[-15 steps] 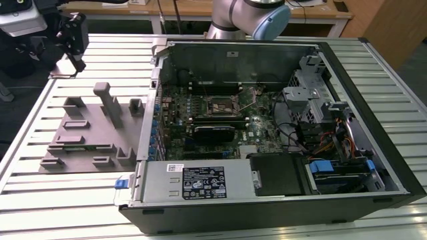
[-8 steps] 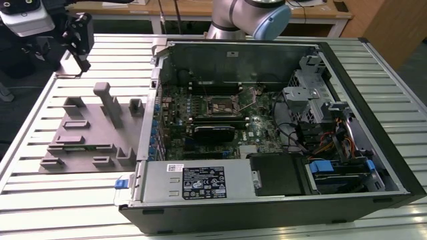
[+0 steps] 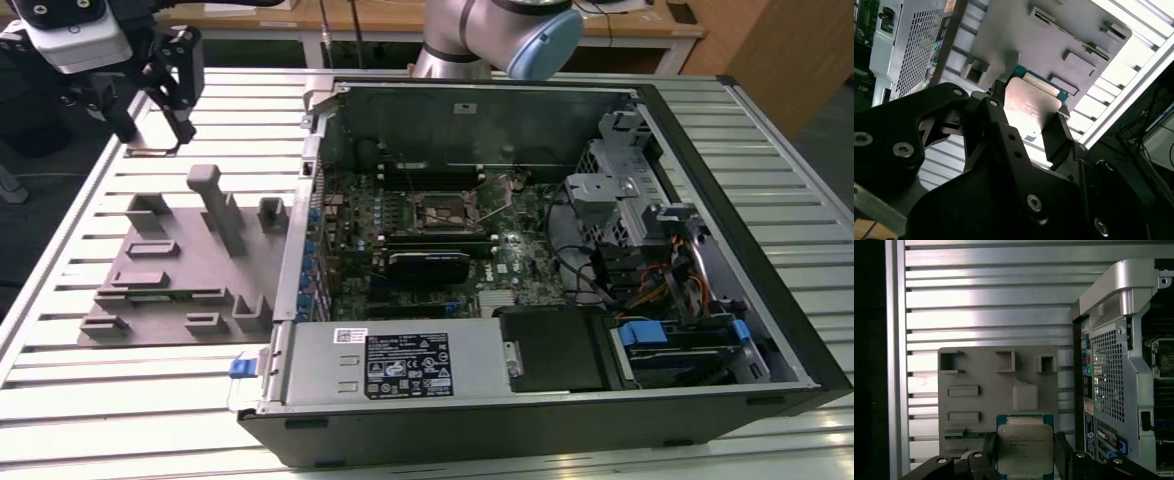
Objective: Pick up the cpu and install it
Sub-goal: 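Pick up the cpu and move it towards the insertion slot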
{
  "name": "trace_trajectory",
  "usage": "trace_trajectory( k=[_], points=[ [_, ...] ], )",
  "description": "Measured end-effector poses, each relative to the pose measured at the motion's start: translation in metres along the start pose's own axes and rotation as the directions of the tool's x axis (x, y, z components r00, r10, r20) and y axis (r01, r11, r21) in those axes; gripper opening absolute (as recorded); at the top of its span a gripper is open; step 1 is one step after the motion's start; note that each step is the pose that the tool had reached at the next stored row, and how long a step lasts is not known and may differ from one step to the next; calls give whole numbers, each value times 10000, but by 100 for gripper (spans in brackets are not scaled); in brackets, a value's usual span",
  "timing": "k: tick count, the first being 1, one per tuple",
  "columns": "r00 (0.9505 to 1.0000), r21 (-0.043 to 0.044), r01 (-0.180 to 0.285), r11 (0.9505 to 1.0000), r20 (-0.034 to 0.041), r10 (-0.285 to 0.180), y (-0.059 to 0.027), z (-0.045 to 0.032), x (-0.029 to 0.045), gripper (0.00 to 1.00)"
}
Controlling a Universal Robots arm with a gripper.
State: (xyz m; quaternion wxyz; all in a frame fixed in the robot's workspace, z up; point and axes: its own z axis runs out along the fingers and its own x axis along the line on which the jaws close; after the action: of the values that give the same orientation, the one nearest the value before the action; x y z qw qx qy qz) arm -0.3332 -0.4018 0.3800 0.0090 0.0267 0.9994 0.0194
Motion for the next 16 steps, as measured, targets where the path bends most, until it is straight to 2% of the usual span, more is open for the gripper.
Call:
trace_trajectory(
  k=[16],
  points=[
    [10000,-1,0,10000,0,0,15,6,-276,54]
  ],
)
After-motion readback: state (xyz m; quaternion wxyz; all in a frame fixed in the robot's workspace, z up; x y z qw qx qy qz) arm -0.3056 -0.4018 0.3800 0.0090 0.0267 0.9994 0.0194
